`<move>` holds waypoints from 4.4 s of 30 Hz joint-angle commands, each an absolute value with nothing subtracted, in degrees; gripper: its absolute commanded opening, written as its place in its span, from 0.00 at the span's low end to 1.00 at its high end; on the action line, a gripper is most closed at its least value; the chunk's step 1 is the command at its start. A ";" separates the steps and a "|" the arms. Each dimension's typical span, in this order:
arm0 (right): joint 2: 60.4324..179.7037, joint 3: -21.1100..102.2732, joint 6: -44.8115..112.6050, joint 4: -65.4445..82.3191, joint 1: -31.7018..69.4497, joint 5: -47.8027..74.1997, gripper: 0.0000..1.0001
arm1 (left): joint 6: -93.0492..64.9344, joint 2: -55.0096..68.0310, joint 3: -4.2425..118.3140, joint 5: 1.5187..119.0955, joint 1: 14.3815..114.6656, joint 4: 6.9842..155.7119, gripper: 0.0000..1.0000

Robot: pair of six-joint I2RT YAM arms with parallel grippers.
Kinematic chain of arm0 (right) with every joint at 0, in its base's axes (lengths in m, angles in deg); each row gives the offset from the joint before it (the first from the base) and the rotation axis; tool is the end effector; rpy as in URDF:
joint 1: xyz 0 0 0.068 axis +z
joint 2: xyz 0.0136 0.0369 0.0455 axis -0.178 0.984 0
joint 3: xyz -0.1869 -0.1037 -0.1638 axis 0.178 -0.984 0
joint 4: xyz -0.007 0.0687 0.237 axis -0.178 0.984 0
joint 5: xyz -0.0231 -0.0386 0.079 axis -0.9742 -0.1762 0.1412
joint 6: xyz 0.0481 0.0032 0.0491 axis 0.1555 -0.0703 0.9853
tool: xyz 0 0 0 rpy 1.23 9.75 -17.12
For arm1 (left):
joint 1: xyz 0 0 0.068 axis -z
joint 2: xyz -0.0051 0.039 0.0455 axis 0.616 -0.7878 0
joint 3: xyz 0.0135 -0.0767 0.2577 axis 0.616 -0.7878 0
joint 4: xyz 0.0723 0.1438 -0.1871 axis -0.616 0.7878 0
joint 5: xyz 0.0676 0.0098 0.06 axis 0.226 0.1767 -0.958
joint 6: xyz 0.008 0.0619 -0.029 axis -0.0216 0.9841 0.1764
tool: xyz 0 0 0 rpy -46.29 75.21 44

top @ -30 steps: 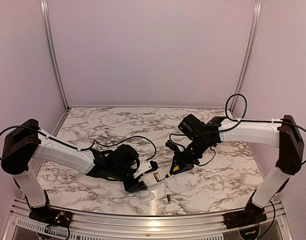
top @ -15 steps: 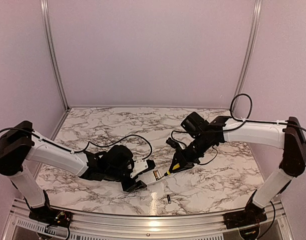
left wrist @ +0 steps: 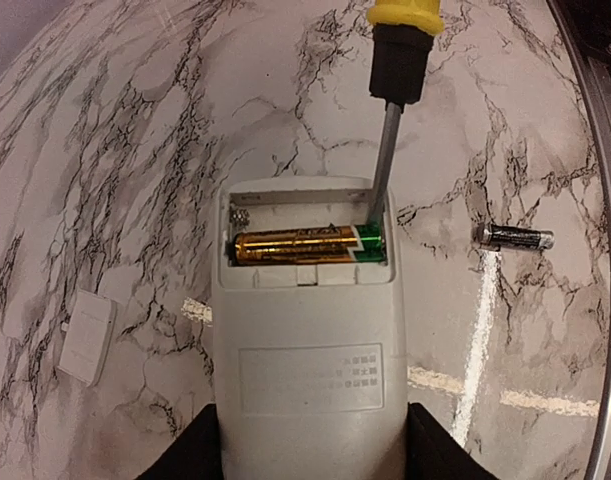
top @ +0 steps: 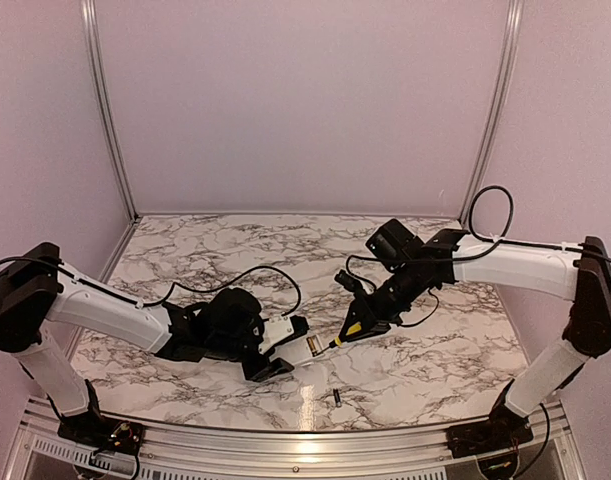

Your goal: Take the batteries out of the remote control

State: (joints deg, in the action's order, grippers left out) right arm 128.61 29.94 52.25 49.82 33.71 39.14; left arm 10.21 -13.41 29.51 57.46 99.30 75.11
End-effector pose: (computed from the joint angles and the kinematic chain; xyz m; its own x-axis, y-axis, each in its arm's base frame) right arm 0.1942 0.2301 0.2223 -0.9111 -0.3865 -0.1435 -0.3856 0.6757 0.6283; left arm 0.1546 -0.2932 0.1461 -0.1166 0.6679 -0.7350 0.9555 0.2773 0.1004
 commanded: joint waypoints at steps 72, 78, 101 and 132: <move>116.97 24.47 60.28 34.43 32.37 49.17 0.00 | -5.58 -13.47 26.57 68.44 99.28 63.66 0.00; 117.05 25.14 59.99 35.22 32.36 48.93 0.00 | -7.27 -14.63 27.84 69.06 99.24 65.30 0.00; 116.60 38.59 54.25 51.08 31.61 39.52 0.00 | -6.76 -12.34 30.18 68.20 99.19 74.40 0.00; 109.41 35.41 64.30 47.79 31.49 7.21 0.00 | -23.61 7.90 17.63 35.41 85.63 86.35 0.00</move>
